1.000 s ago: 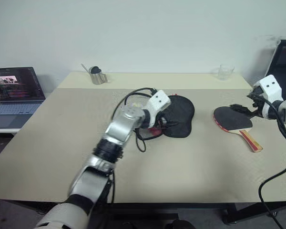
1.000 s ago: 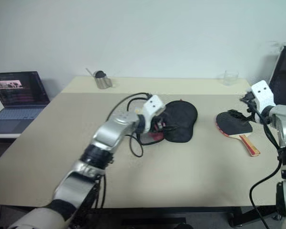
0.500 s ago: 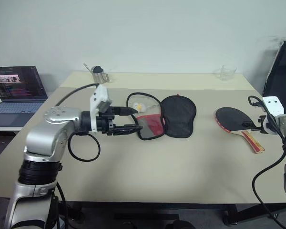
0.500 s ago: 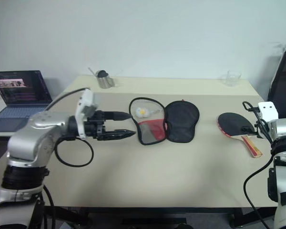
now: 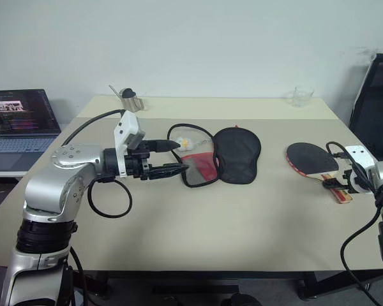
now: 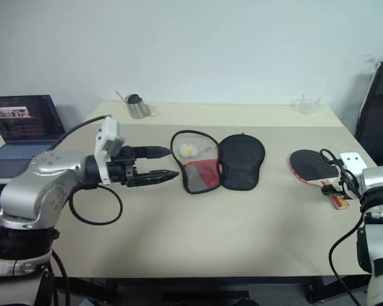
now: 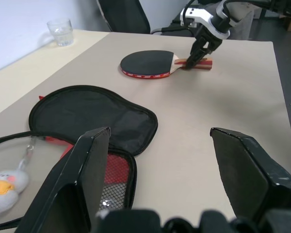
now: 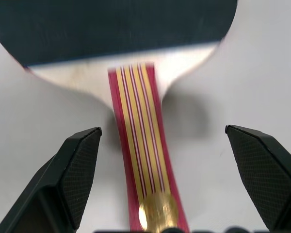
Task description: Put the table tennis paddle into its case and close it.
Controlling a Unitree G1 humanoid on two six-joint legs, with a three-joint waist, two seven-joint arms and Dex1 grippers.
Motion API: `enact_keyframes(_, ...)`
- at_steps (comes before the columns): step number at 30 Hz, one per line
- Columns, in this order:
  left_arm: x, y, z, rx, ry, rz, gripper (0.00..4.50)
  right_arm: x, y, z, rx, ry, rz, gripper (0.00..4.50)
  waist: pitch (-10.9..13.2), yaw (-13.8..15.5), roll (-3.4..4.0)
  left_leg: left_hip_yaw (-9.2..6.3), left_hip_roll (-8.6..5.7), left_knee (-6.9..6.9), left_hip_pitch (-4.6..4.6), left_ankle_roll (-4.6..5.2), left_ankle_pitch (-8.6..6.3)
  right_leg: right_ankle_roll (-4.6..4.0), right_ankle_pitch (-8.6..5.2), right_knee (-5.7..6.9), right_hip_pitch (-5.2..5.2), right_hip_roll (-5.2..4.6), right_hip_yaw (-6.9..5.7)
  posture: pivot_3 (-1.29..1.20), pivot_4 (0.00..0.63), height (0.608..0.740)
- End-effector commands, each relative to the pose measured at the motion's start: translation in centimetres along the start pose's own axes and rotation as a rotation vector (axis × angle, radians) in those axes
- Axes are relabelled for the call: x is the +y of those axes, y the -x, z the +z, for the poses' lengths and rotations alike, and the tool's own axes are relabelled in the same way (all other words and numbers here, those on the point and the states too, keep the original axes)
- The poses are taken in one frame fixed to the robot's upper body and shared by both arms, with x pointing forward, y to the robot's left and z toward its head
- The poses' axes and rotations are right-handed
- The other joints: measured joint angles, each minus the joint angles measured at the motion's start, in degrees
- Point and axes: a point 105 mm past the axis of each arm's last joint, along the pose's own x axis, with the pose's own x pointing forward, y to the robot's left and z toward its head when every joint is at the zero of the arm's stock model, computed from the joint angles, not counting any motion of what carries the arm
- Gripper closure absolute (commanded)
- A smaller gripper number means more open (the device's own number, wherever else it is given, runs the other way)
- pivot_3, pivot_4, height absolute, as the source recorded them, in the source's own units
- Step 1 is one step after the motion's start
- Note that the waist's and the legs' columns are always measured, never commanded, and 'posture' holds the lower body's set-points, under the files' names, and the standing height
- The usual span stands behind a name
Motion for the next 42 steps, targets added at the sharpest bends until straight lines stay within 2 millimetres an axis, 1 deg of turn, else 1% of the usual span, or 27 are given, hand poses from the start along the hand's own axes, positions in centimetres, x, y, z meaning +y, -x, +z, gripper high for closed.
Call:
enact_keyframes(1,-0.3,0.3,1.1,-0.024,-0.041,0.004,0.92,0.0,0.3,0.3,-0.001,0.011,0.012,0.0,0.0,0.0,0.0,0.0,0.0,0.0,0.0,0.0,0.0,0.0,0.0,0.0,0.0,0.01,0.0,0.0,0.15,0.74)
enact_keyframes(4,-0.3,0.3,1.2,-0.025,-0.044,0.009,0.92,0.5,0.1,0.3,-0.001,0.017,0.04,0.0,0.0,0.0,0.0,0.0,0.0,0.0,0.0,0.0,0.0,0.0,0.0,0.0,0.01,0.07,0.0,0.0,0.15,0.74)
enact_keyframes(7,-0.2,0.3,1.2,-0.026,-0.046,0.015,0.88,0.7,0.1,0.4,-0.007,0.018,0.05,0.59,0.0,0.0,0.0,-0.01,0.0,0.0,0.01,0.0,0.0,0.0,0.0,0.0,0.01,0.1,0.0,0.0,0.15,0.74)
enact_keyframes(11,-0.3,0.4,1.1,-0.014,-0.054,0.024,0.88,1.0,0.0,0.5,-0.008,0.007,0.054,1.97,-0.01,0.0,-0.01,-0.01,0.01,0.01,0.01,0.0,0.0,0.0,0.0,0.0,0.01,0.17,0.01,0.0,0.15,0.74)
enact_keyframes(12,-0.3,0.3,1.0,0.0,-0.064,0.026,0.88,1.2,0.0,0.9,-0.016,0.004,0.061,2.28,-0.01,-0.01,-0.02,0.0,0.01,0.01,0.01,0.0,0.0,0.0,0.0,0.0,0.01,0.17,0.02,0.0,0.15,0.74)
enact_keyframes(13,-0.4,0.3,1.0,0.004,-0.068,0.025,0.88,1.5,0.1,1.2,-0.024,0.006,0.069,2.68,-0.01,0.0,-0.02,0.0,0.01,0.02,0.01,0.0,0.0,0.0,0.0,0.01,0.01,0.17,0.03,0.0,0.15,0.74)
enact_keyframes(15,-0.5,0.2,1.2,-0.012,-0.066,0.02,0.88,1.9,0.3,1.8,-0.042,0.014,0.079,3.36,-0.01,-0.01,-0.02,0.0,0.0,0.02,0.02,0.0,0.0,0.01,0.01,0.01,0.01,0.17,0.04,0.0,0.15,0.74)
enact_keyframes(16,-0.4,0.3,1.3,-0.015,-0.065,0.024,0.88,2.0,0.4,2.1,-0.053,0.02,0.079,3.49,-0.01,-0.01,-0.02,0.0,0.01,0.02,0.02,0.0,0.0,0.01,0.01,0.01,0.01,0.17,0.04,0.0,0.15,0.74)
enact_keyframes(23,0.3,1.2,1.1,0.004,-0.064,0.068,0.88,2.3,1.6,4.5,-0.138,0.011,0.068,3.49,0.0,-0.18,-0.01,0.04,0.03,0.0,0.02,0.0,0.0,0.01,0.01,0.04,-0.05,0.21,0.13,0.0,0.15,0.74)
enact_keyframes(27,0.6,1.7,0.9,0.013,-0.062,0.092,0.88,2.7,3.4,6.7,-0.194,0.034,0.068,3.49,0.0,-0.19,0.0,0.13,0.03,-0.03,0.0,0.0,-0.01,0.01,0.01,0.04,-0.13,0.23,0.25,0.0,0.15,0.74)
enact_keyframes(28,0.7,1.8,0.8,0.015,-0.061,0.096,0.88,3.1,4.1,7.5,-0.216,0.036,0.076,3.49,0.0,-0.19,0.0,0.15,0.03,-0.04,0.0,0.0,-0.01,0.01,0.01,0.04,-0.16,0.23,0.29,0.0,0.15,0.74)
enact_keyframes(29,0.7,2.0,0.7,0.019,-0.06,0.103,0.88,3.8,5.0,8.7,-0.25,0.045,0.096,3.49,0.01,-0.18,0.0,0.16,0.03,-0.04,0.0,0.01,-0.01,0.01,0.01,0.04,-0.16,0.23,0.31,0.0,0.15,0.74)
enact_keyframes(30,0.8,2.1,0.7,0.021,-0.06,0.107,0.88,4.3,5.7,9.4,-0.273,0.053,0.11,3.49,0.01,-0.18,0.01,0.16,0.03,-0.05,-0.01,0.01,-0.01,0.01,0.01,0.04,-0.18,0.23,0.31,0.0,0.15,0.74)
enact_keyframes(32,1.0,2.6,0.5,0.032,-0.055,0.123,0.88,6.2,7.0,10.9,-0.319,0.08,0.152,3.49,0.01,-0.19,0.01,0.18,0.05,-0.07,-0.02,0.01,-0.02,0.01,0.01,0.05,-0.22,0.24,0.36,0.0,0.15,0.74)
enact_keyframes(34,1.2,3.1,0.1,0.055,-0.053,0.145,0.88,7.9,8.0,11.8,-0.351,0.088,0.196,3.49,0.01,-0.21,0.01,0.2,0.09,-0.09,-0.01,0.03,-0.03,0.0,0.01,0.05,-0.26,0.24,0.42,0.0,0.15,0.74)
enact_keyframes(36,1.3,3.6,-0.4,0.083,-0.051,0.158,0.88,9.8,8.5,12.4,-0.371,0.077,0.249,3.49,0.01,-0.25,0.01,0.18,0.15,-0.09,-0.01,0.03,-0.04,0.0,0.0,0.04,-0.27,0.24,0.43,0.0,0.15,0.74)
enact_keyframes(38,1.4,4.3,-0.9,0.113,-0.044,0.176,0.88,12.7,8.8,13.0,-0.395,0.063,0.325,3.49,0.01,-0.28,0.01,0.17,0.17,-0.1,0.0,0.03,-0.05,-0.01,0.0,0.04,-0.27,0.24,0.43,0.0,0.15,0.74)
enact_keyframes(39,1.5,4.8,-1.3,0.129,-0.037,0.19,0.88,14.5,8.8,13.3,-0.405,0.048,0.367,3.49,0.01,-0.36,0.0,0.18,0.18,-0.11,0.01,0.03,-0.05,-0.01,0.0,0.05,-0.27,0.24,0.44,0.0,0.15,0.74)
enact_keyframes(42,1.9,6.3,-2.3,0.176,-0.02,0.24,0.88,18.8,8.1,13.6,-0.416,0.018,0.423,3.49,0.01,-0.58,0.0,0.21,0.22,-0.12,-0.02,0.02,-0.05,-0.02,0.01,0.1,-0.34,0.24,0.47,0.0,0.15,0.74)
